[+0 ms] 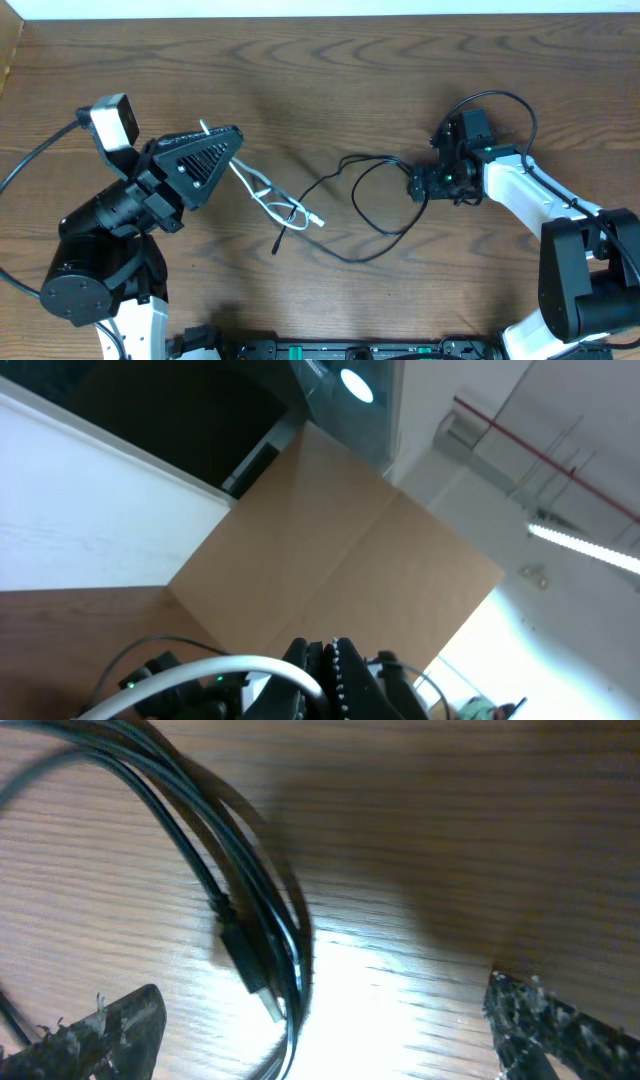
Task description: Untangle cables
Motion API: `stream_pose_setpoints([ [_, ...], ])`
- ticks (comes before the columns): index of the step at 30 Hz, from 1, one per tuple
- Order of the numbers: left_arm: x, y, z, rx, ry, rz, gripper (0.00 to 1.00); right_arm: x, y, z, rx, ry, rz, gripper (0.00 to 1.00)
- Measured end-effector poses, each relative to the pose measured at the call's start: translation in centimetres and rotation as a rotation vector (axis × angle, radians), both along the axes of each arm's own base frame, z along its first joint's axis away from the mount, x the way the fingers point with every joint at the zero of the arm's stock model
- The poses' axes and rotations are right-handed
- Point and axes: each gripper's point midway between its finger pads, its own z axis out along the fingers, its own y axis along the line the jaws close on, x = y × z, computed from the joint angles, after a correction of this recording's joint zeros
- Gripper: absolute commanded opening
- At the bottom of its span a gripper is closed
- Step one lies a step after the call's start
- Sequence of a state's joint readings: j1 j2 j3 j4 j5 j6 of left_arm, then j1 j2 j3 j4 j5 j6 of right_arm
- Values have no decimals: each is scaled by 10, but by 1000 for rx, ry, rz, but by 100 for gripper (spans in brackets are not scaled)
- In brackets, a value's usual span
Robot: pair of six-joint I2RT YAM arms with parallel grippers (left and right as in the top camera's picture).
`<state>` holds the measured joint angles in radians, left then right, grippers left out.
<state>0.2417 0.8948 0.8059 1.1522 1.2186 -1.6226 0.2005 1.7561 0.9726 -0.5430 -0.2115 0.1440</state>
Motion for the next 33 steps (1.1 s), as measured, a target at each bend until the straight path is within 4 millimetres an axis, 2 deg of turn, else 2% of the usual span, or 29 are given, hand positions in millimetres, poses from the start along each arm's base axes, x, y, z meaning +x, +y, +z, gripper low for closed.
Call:
stream_pose_setpoints([
  [4,6,1,-3,-11,31,-5,8,-4,21,7,118,7,65,99],
  [7,9,1,-8,-3,55,-18,7,-15,49,19,287,12,190,99],
  [9,11,0,-12,9,71,-31,7,-20,68,36,414,-15,277,99],
  [11,12,-1,-16,23,85,-43,7,-22,86,61,545,-78,362,99],
  [13,13,-2,-20,32,99,-54,7,-20,102,95,668,-184,455,99],
  [16,12,-4,-23,38,120,-75,8,-17,117,142,793,-343,564,99],
  [19,7,-13,-26,57,132,-122,8,-17,126,172,870,-430,627,99],
  [23,-4,-28,-30,86,140,-204,7,-29,143,180,923,-418,682,99],
  [27,-14,-41,-33,103,144,-273,7,-49,172,187,955,-423,783,99],
  [33,-16,-58,-39,106,175,-360,8,-70,210,188,928,-464,894,99],
])
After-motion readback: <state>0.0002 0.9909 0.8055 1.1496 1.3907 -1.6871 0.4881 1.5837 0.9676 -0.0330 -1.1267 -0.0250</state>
